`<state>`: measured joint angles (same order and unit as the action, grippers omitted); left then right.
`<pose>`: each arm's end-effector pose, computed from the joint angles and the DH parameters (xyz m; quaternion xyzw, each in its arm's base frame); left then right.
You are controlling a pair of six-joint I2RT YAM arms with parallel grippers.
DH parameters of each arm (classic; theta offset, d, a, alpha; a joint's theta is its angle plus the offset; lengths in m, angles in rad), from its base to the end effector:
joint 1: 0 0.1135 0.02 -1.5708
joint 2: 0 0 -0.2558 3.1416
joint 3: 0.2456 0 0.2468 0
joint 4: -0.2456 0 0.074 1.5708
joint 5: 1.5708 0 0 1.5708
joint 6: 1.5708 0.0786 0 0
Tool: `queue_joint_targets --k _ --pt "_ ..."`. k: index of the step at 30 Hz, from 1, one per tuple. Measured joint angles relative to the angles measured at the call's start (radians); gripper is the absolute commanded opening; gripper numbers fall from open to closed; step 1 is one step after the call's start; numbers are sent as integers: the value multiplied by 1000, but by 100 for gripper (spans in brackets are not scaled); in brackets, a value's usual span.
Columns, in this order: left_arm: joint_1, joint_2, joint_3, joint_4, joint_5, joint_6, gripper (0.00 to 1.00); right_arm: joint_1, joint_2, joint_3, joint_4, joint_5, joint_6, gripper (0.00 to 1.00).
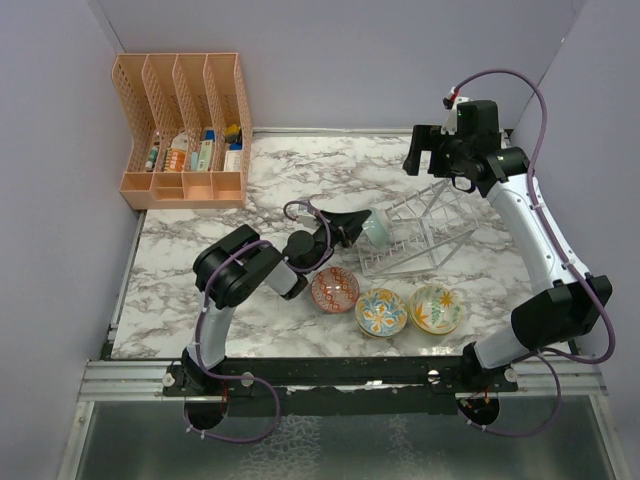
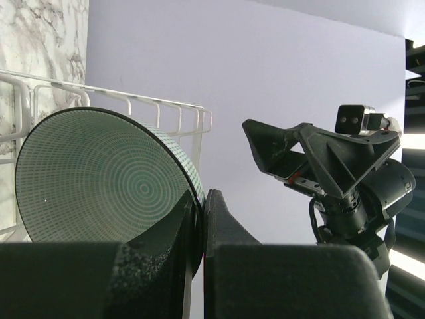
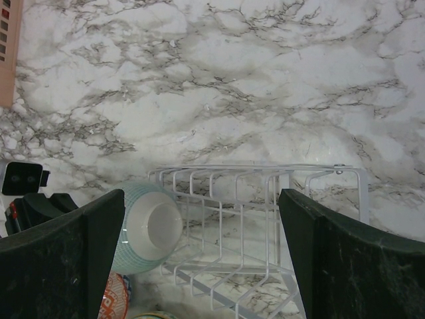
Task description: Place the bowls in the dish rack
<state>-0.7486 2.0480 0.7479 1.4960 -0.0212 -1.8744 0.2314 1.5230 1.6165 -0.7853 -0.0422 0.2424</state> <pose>0.3008 -0.2771 0.1558 -0.3455 0.5323 -0.7453 0.2047 0.3477 0.0853 0.3538 -0.0040 0.9048 0.1184 0.4090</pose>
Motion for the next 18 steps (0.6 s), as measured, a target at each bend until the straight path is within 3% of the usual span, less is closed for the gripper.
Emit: queue_joint_targets --k 18 --pt "-25 59 66 2 44 41 0 -3 4 0 0 -5 0 100"
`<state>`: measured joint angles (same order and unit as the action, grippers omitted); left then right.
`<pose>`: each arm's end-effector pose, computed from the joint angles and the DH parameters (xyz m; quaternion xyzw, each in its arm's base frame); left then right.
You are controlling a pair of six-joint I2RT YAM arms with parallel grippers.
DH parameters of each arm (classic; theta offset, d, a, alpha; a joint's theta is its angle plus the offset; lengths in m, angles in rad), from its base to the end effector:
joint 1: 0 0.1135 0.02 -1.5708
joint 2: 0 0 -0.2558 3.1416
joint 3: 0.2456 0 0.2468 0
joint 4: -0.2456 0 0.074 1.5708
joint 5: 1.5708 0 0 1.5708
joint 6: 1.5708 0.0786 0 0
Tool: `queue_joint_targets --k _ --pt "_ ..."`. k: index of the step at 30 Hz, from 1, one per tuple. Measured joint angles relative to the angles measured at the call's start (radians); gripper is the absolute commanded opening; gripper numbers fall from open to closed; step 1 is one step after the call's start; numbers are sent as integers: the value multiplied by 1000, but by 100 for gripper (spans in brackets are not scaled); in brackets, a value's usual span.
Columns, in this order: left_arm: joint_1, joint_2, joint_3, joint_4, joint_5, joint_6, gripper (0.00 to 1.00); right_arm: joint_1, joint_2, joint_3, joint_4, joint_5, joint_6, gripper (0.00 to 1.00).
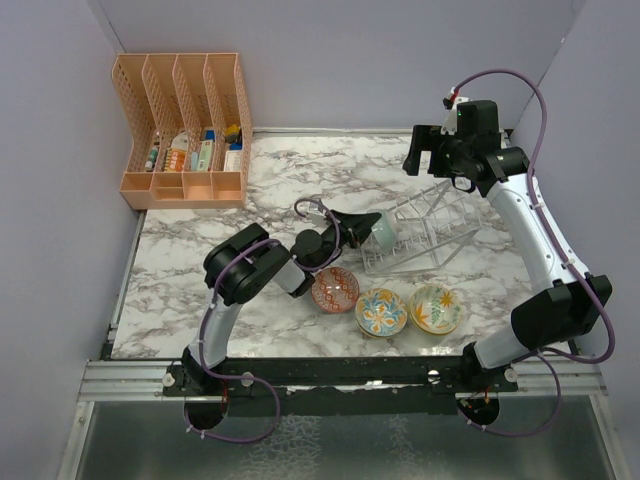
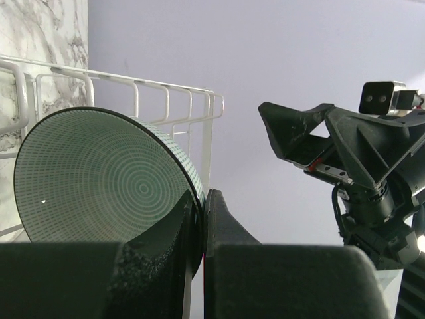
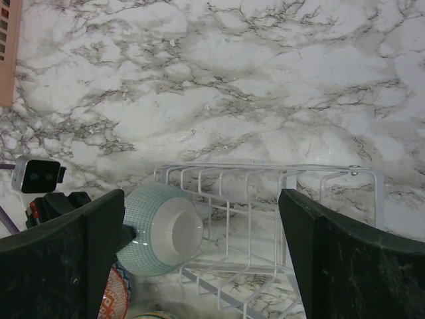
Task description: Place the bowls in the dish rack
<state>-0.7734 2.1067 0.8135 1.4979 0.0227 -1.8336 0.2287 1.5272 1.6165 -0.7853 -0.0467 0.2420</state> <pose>0.3017 -0.2970 0.1507 -0.3115 0.5490 -0.7500 0.1979 0.3488 0.0850 0.3524 -0.0039 0.9057 0.1193 0.4069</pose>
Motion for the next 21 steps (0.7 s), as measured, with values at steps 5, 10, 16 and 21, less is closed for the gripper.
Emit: queue_joint_targets --k 5,10,16,21 --pt "0 31 18 8 21 7 0 0 0 0 0 0 0 100" --pt "-2 57 18 31 32 0 0 0 0 0 0 0 0 100" --pt "-8 74 24 39 38 -30 0 0 6 5 0 0 -3 100" --pt "-9 89 35 42 40 -62 8 0 13 13 -1 -4 -4 100"
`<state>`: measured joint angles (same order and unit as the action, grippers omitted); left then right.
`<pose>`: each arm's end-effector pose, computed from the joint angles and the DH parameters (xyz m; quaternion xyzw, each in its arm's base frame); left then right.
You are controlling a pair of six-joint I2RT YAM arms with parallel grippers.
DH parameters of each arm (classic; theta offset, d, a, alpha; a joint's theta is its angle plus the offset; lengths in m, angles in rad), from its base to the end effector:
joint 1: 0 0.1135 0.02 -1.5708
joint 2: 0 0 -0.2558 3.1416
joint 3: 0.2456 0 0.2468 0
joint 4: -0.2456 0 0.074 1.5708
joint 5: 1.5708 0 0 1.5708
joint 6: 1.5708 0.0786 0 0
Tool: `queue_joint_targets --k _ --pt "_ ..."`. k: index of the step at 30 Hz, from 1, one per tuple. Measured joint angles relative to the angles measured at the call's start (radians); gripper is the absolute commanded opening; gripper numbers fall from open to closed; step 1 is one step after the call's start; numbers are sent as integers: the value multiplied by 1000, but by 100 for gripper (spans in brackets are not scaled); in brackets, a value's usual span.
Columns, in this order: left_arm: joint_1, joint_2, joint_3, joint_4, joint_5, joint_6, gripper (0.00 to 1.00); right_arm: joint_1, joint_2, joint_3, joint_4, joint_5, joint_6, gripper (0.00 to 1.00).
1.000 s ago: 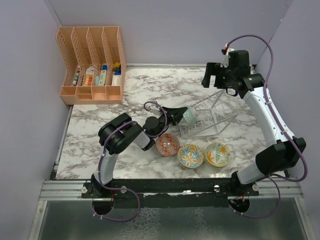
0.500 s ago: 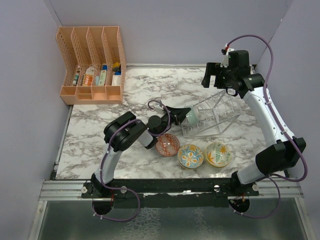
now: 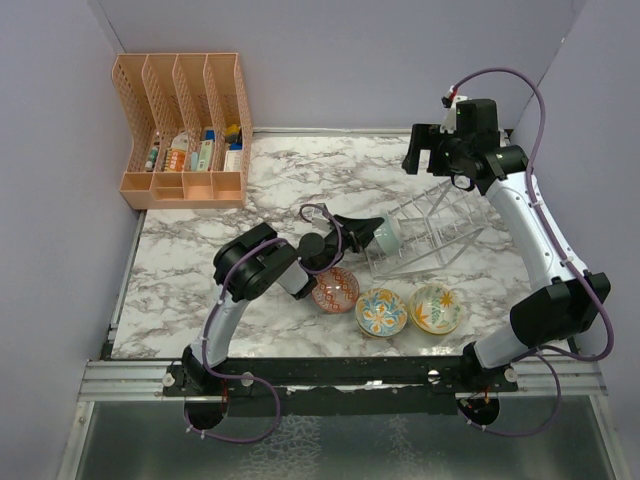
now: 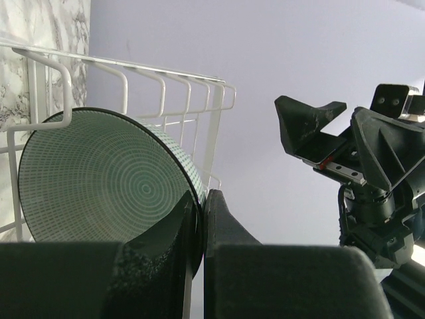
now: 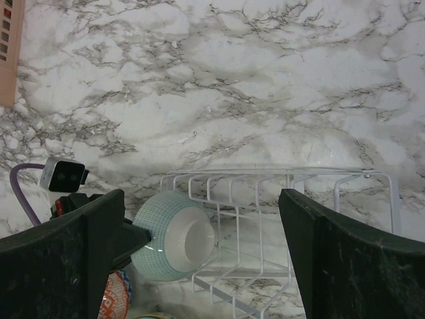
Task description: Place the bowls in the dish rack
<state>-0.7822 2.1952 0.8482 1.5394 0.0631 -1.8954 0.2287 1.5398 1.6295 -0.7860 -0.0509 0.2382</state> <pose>0.3021 -0.3072 0.1301 -0.3151 0.5525 -0.7553 0.1578 0.3518 0.0860 0.3526 -0.0065 0.9057 0.1204 0.4065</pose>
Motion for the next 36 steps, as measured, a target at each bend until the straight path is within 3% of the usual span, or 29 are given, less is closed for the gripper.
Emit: queue_joint_targets --k 18,22,25,36 --pt "-5 56 16 0 41 -40 58 0 29 21 0 -40 -1 100" --pt "3 56 13 0 62 -35 77 0 29 21 0 -44 -1 100" --pt "17 55 8 0 77 -27 98 0 29 21 0 -47 -1 100" --pt "82 -34 -18 -2 143 31 99 0 29 24 0 -57 -1 100"
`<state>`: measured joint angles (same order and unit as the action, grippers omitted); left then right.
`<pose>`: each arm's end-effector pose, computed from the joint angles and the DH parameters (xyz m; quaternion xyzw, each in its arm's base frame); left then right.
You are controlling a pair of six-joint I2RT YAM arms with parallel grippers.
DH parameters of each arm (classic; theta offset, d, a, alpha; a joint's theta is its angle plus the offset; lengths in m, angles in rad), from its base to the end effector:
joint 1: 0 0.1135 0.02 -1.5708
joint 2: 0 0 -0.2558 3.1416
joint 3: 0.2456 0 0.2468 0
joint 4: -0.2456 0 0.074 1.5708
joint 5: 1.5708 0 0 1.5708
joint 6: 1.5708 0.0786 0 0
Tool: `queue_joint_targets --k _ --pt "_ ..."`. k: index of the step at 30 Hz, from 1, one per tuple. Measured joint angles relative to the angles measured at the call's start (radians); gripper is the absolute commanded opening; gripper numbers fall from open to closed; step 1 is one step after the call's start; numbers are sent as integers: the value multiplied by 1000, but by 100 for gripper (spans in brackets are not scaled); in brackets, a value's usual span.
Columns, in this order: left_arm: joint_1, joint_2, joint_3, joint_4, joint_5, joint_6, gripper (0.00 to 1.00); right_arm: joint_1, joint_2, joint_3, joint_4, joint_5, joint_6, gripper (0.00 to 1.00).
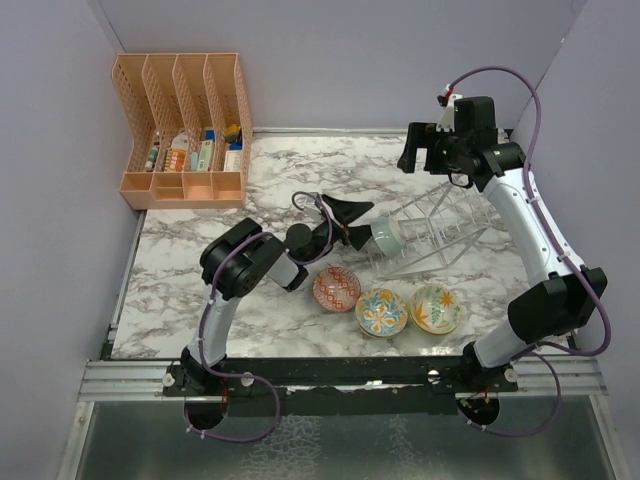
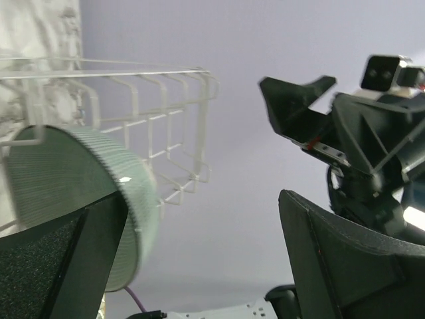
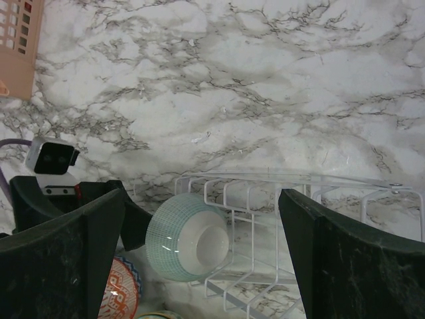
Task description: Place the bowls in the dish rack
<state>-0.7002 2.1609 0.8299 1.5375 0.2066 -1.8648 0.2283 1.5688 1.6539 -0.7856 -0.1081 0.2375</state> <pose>0.3148 -0.2863 0.1387 -0.2780 0.5678 -0.7587 0.1572 0.3577 0.0918 0.3514 -0.0186 0.9056 0.1448 0.3983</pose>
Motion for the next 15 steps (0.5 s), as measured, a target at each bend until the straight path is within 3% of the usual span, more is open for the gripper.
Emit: queue_joint_targets --k 5,15 --pt "27 -104 -12 -52 73 55 99 0 -4 0 0 -7 -3 100" --pt "95 -329 -168 -306 212 200 99 -1 -69 -3 0 -10 -6 100"
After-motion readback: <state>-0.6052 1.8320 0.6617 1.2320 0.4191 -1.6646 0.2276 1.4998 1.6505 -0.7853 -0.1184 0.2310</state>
